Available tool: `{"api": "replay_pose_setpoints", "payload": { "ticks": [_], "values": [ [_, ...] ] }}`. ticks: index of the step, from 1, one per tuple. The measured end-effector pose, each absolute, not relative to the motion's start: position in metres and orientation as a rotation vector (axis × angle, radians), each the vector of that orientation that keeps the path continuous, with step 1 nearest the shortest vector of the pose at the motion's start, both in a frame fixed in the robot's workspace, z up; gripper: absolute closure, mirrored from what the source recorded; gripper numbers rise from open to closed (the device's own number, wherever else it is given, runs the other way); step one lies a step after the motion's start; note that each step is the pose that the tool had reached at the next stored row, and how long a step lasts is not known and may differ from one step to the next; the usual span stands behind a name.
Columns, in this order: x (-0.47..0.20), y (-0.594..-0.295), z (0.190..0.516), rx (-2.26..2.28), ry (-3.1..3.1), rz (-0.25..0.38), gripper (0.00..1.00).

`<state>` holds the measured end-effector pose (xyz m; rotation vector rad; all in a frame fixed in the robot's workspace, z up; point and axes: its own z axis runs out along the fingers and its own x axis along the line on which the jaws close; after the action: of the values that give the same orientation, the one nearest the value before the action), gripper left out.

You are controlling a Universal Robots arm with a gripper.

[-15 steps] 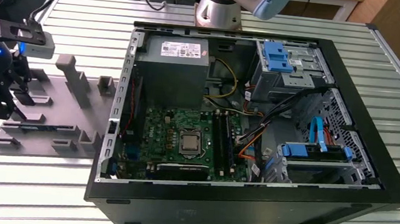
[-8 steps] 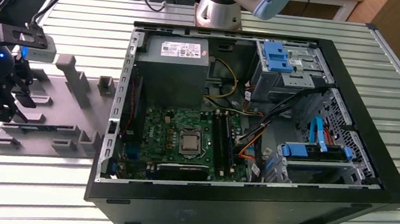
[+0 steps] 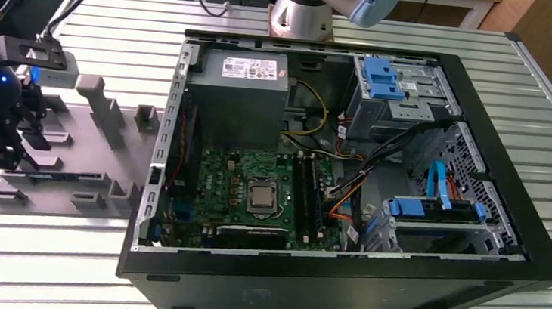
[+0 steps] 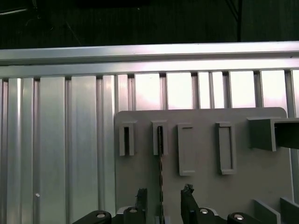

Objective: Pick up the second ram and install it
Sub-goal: 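Pick up the second ram and move it above second insertion slot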

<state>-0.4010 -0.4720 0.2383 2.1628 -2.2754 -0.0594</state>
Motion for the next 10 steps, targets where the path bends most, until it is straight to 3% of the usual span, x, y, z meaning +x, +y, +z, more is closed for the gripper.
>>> {"api": "replay_pose_setpoints", "payload": {
  "ticks": [10],
  "values": [
    [-0.403, -0.475, 0.221, 2.163, -2.275, -0.059, 0.58]
  ]
}}
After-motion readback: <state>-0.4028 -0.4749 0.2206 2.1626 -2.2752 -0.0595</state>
